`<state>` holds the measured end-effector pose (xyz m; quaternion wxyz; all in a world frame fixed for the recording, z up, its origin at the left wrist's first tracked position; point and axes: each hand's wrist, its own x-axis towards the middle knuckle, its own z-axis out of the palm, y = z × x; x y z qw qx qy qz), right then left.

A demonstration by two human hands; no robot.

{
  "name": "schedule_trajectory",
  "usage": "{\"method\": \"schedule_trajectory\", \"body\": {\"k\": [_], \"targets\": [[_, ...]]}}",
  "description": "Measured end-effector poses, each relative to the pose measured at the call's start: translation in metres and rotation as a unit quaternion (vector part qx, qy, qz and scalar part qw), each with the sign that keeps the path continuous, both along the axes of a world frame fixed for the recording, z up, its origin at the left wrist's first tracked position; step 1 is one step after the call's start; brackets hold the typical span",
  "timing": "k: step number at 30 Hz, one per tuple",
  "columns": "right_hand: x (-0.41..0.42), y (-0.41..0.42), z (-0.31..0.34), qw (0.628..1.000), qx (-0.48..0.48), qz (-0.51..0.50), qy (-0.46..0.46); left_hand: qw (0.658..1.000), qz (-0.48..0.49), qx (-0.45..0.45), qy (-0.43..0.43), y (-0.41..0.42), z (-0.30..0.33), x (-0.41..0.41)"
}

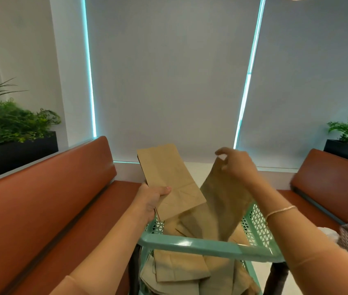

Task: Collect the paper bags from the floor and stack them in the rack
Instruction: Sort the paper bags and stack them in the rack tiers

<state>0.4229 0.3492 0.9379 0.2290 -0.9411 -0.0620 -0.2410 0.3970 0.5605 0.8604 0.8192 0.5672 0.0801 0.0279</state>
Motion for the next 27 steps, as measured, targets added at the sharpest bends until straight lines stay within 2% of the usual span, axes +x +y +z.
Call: {"method": "schedule_trajectory", "body": {"k": [5, 7, 9, 11, 13, 16, 20, 23, 27], "targets": [[-0.022, -0.016, 0.042, 0.979, 0.160, -0.023, -0.126, 1.000, -0.008, -0.010, -0.005, 0.001, 0.001, -0.001], [-0.033, -0.020, 0.050, 0.950, 0.232, -0.043, -0.203, 1.000, -0.010, -0.006, -0.014, 0.000, 0.002, -0.001], [-0.037, -0.021, 0.050, 0.905, 0.346, -0.053, -0.242, 0.999, -0.007, 0.004, -0.032, -0.001, 0.004, -0.002], [-0.033, -0.014, 0.039, 0.832, 0.513, -0.035, -0.209, 0.999, -0.010, 0.013, -0.047, -0.002, 0.005, -0.003], [-0.025, 0.000, 0.017, 0.758, 0.633, -0.017, -0.159, 0.998, -0.024, 0.015, -0.061, -0.004, 0.005, -0.005], [-0.019, 0.030, -0.023, 0.712, 0.697, -0.038, -0.077, 0.997, -0.027, -0.003, -0.071, -0.003, 0.005, -0.005], [-0.022, 0.059, -0.062, 0.713, 0.692, -0.112, 0.003, 0.994, -0.039, -0.026, -0.103, -0.001, 0.006, -0.007], [-0.026, 0.068, -0.071, 0.752, 0.647, -0.121, 0.026, 0.991, -0.028, -0.028, -0.127, -0.002, 0.007, -0.009], [-0.027, 0.070, -0.083, 0.802, 0.586, -0.076, 0.092, 0.990, 0.011, -0.001, -0.144, 0.000, 0.006, -0.006]]}}
